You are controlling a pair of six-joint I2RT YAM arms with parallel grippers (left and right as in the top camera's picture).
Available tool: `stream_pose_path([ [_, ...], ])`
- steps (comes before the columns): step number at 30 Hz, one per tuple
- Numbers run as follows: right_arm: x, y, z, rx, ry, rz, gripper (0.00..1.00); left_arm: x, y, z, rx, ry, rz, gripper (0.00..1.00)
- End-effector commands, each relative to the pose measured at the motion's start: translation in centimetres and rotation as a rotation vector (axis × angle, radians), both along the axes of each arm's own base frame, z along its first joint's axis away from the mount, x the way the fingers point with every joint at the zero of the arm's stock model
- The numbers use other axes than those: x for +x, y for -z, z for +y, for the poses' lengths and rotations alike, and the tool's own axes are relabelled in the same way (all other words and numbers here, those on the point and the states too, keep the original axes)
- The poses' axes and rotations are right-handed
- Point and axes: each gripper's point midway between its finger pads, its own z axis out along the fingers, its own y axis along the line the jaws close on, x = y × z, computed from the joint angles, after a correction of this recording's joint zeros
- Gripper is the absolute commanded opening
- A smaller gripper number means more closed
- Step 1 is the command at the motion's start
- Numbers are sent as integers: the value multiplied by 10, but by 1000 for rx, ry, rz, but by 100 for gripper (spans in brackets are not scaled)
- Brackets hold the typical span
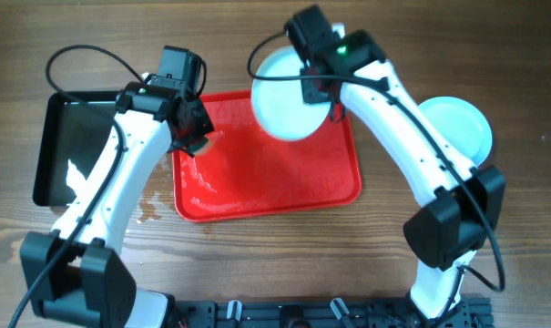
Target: Clean dirty plates on tray and stack at the side
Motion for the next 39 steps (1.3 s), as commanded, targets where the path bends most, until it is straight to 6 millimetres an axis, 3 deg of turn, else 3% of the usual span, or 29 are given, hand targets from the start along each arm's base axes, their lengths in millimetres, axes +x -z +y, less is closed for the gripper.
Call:
stream_pose_path([
  [1,13,-61,-25,-311,-38,-177,4,-5,17,-20,-100,18,69,4],
  [6,2,-101,-20,-598,-46,-304,4,-4,26,-23,-111,24,92,4],
  [14,-21,-140,12,-786,-56,-463,4,-4,26,-23,-105,46,94,4],
  [21,-35,-154,31,-839,-70,-533,4,-4,26,-23,-105,46,95,4],
  [28,-38,-163,31,-877,-48,-567,4,-3,26,-23,-106,46,89,4],
  [31,-35,-146,38,-795,-101,-516,4,-3,26,-23,-106,46,87,4],
  [36,-35,-66,76,-333,-267,-241,4,-3,26,-23,-107,47,88,4],
  [39,-38,-37,86,-105,-235,-121,4,-3,26,-23,-106,47,87,4],
])
